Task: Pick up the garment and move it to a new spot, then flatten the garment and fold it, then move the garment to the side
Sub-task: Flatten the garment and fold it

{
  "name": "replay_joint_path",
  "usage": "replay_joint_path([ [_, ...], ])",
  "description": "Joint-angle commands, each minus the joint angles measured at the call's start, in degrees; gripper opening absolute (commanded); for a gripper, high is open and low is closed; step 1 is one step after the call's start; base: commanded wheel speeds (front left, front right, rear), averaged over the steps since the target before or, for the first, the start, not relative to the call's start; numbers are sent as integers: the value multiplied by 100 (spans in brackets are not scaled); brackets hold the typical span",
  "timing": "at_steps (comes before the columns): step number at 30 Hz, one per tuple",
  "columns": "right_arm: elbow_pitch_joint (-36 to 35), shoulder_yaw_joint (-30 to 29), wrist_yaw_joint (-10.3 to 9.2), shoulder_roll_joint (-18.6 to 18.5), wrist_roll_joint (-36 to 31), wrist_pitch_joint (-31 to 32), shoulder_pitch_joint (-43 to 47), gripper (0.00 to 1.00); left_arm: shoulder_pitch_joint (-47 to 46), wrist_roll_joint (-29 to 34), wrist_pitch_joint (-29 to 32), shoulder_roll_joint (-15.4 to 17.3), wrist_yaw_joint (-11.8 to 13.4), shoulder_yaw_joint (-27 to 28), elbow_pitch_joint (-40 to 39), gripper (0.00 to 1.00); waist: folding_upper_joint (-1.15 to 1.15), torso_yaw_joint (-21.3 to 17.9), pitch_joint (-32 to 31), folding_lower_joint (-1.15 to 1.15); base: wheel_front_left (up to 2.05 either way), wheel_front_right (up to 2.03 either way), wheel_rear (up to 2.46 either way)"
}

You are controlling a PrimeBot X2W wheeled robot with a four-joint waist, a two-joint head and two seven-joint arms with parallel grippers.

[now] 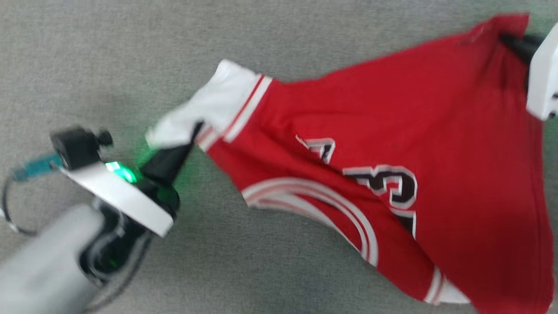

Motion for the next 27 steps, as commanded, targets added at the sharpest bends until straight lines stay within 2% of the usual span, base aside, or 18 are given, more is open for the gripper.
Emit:
replay_joint_path([
  [1,55,-60,-2,55,-38,-184,-218,0,-316,-53,57,149,8,-51,39,0,0,-62,-55,0,0,0,0],
  [6,399,-290,-2,151,-212,-698,-979,0,-1482,-360,528,570,8,-160,86,0,0,-197,-17,0,0,0,0],
  [10,730,-518,-2,276,-329,-1020,-1584,0,-2301,-558,879,677,8,-104,378,0,0,-277,62,0,0,0,0],
  [13,1090,-779,-3,399,-512,-1378,-2175,0,-3142,-798,1254,523,8,2,847,0,0,-332,137,0,0,0,0],
  [18,1746,-1346,-3,752,-1016,-2300,-3269,0,-4754,-882,1623,222,12,368,2089,0,0,-484,349,0,0,0,0],
  [23,2393,-1699,-16,999,-1466,-3270,-4211,0,-6240,-875,1263,-166,14,857,3136,0,0,-644,498,0,0,0,0],
  [27,2731,-1843,-19,1056,-1639,-3996,-4680,0,-6915,-911,946,-390,14,1065,3247,0,0,-681,532,0,0,0,0],
])
